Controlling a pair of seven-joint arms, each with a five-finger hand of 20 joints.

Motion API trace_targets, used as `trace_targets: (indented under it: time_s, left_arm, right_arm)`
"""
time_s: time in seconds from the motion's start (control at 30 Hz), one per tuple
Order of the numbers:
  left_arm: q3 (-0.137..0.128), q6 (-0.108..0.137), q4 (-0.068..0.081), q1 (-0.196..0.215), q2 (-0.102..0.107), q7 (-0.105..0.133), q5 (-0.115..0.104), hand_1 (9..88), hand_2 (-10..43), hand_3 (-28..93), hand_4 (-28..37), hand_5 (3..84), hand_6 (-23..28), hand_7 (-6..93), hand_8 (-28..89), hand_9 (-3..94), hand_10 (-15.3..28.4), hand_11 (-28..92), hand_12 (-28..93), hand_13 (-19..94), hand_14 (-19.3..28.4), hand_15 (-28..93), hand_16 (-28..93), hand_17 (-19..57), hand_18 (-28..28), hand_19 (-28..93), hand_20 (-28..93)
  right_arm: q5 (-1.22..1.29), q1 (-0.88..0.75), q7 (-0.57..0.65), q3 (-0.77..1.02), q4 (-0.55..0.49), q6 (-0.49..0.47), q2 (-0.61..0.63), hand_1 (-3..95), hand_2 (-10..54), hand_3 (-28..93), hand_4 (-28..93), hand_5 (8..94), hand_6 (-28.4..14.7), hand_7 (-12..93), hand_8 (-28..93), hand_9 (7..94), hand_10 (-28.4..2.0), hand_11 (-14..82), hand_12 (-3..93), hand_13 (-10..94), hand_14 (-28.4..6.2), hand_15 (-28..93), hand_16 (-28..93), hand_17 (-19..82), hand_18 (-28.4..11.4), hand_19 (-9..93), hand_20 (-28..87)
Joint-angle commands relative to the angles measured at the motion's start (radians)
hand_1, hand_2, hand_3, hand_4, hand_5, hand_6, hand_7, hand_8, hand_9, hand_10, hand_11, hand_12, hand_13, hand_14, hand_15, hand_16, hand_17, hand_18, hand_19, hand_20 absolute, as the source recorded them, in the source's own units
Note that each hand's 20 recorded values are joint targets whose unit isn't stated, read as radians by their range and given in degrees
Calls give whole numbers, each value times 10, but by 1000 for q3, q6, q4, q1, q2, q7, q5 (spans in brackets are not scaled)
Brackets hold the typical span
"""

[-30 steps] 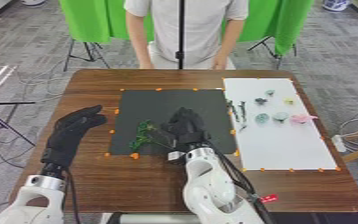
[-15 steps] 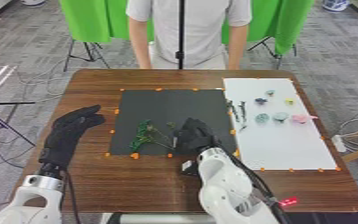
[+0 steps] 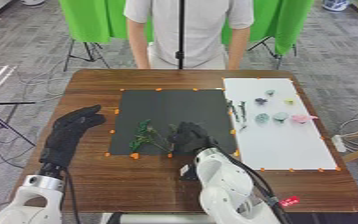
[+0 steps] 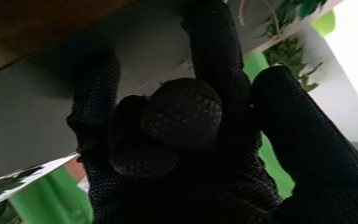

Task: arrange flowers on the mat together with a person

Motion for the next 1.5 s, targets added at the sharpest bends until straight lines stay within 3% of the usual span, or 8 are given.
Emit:
trace_targets:
  time_s: [0.03,0.33,0.47,0.6,0.7,0.8,1.17,1.5]
  left_arm:
    - [-1,-20,9,-3,-2,-14,5,287,-77,644,-164,489,46,166,-52,473,135,240,190,359,180,258,63,13,161,93,190]
    - [2,-30,16,-12,-3,-14,6,287,-75,642,-163,490,48,165,-52,473,135,240,190,359,179,257,64,13,161,93,190]
    - [7,-43,23,-23,-11,-17,8,286,-76,643,-163,490,46,165,-51,473,135,240,190,358,180,257,63,13,161,93,190]
    - [7,-46,21,-18,-16,-18,6,287,-76,643,-164,490,47,166,-51,473,136,240,190,358,180,258,63,16,162,105,197]
    - [9,-18,19,-10,-22,3,3,288,-75,643,-166,490,47,166,-52,473,136,240,190,360,180,259,63,17,162,111,200]
    - [24,24,24,-8,-24,42,-7,288,-74,644,-166,495,48,168,-51,475,135,242,190,363,181,260,62,20,162,113,200]
    - [55,103,33,-7,-28,122,-37,289,-66,648,-163,529,48,163,-53,519,140,237,178,407,191,270,46,70,143,115,215]
    - [64,110,28,7,-43,140,-30,288,-66,658,-166,532,47,164,-54,521,141,240,177,411,191,273,37,73,142,97,216]
  right_arm:
    - [10,-28,11,-16,6,-10,5,282,173,685,-84,870,-8,137,-89,892,-138,575,309,701,-196,856,493,273,-242,683,511]
    - [76,-52,2,99,-120,39,5,273,148,681,-80,879,-8,144,-86,894,-137,585,309,704,-198,858,492,277,-243,685,510]
    - [293,-108,-34,209,-214,156,41,264,133,675,-78,899,-5,159,-82,903,-131,621,314,719,-200,875,497,287,-247,698,516]
    - [722,-230,-384,400,-207,249,58,259,116,680,-96,834,-10,163,-85,870,-139,512,279,661,-195,802,463,247,-220,614,485]
    - [918,-279,-525,527,-174,135,48,211,115,703,-126,686,-17,137,-80,749,-159,225,219,590,-168,465,330,224,-179,363,383]
    - [1064,-323,-601,571,-157,179,40,130,110,739,-148,515,-7,105,-74,512,-152,69,164,407,-147,124,281,192,-172,178,306]
    - [1330,-426,-712,648,-168,229,1,13,64,789,-168,404,5,76,-73,411,-132,44,126,283,-114,58,175,179,-143,24,244]
    - [1328,-431,-701,653,-159,210,-4,15,59,800,-168,415,4,89,-79,424,-130,49,127,292,-112,77,156,184,-140,15,256]
